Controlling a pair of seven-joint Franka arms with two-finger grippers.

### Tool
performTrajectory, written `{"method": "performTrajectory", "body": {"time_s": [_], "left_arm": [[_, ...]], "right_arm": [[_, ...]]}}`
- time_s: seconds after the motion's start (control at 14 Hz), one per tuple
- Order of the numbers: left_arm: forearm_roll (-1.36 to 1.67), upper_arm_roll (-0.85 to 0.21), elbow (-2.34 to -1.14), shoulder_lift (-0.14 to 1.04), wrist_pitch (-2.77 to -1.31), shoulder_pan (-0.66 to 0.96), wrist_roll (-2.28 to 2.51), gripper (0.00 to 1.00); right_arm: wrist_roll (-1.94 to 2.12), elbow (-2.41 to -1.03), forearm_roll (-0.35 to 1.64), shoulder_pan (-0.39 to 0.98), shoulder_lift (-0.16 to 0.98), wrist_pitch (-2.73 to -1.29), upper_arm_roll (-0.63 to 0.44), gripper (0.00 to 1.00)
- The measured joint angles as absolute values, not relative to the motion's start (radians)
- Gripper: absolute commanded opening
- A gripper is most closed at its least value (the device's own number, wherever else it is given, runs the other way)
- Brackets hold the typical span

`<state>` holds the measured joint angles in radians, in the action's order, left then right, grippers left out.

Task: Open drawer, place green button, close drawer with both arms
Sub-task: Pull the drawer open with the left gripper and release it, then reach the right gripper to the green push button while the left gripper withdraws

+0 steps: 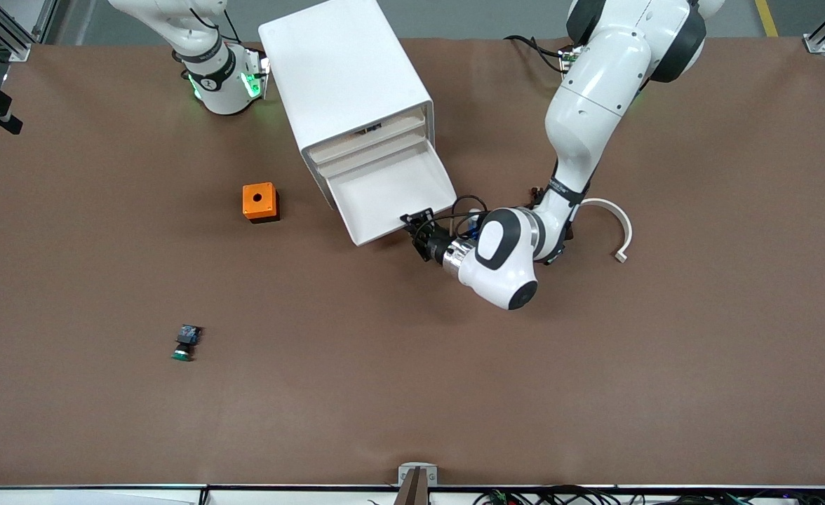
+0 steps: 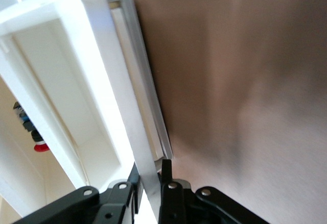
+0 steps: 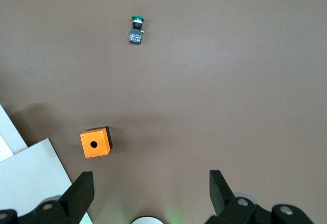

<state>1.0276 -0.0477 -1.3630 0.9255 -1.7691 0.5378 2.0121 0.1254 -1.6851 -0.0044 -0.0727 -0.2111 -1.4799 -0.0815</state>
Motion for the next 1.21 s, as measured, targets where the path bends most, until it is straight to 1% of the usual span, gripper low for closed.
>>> {"method": "performTrajectory", "body": {"time_s": [0.07,0.14,0.29,0.5,0.86,1.21], "left_arm": [[1.027,-0.045,-1.362,0.926,-1.774,0.529,1.99,0.94],[1.027,-0.04,-1.362,0.926,-1.779,0.522,1.97,0.99],[1.026,-0.031,-1.361,0.926,-1.779,0.506,1.95,0.99],[1.024,-0.019,-1.342,0.923,-1.782,0.48,1.93,0.99],[0.875,0.075,-1.277,0.907,-1.783,0.437,1.923,0.99],[0.718,0.139,-1.263,0.843,-1.783,0.432,1.836,0.99]], "right_arm": [[0.125,-1.685,-0.004,-0.073,-0.208,-1.481,-0.082,1.0],[0.125,-1.684,-0.004,-0.073,-0.204,-1.482,-0.082,1.0],[0.125,-1.684,-0.004,-0.072,-0.186,-1.483,-0.081,1.0],[0.125,-1.674,-0.004,-0.072,-0.119,-1.513,-0.082,1.0],[0.125,-1.645,-0.005,-0.075,0.006,-1.581,-0.088,1.0],[0.126,-1.632,-0.007,-0.106,0.153,-1.679,-0.098,1.0]]}}
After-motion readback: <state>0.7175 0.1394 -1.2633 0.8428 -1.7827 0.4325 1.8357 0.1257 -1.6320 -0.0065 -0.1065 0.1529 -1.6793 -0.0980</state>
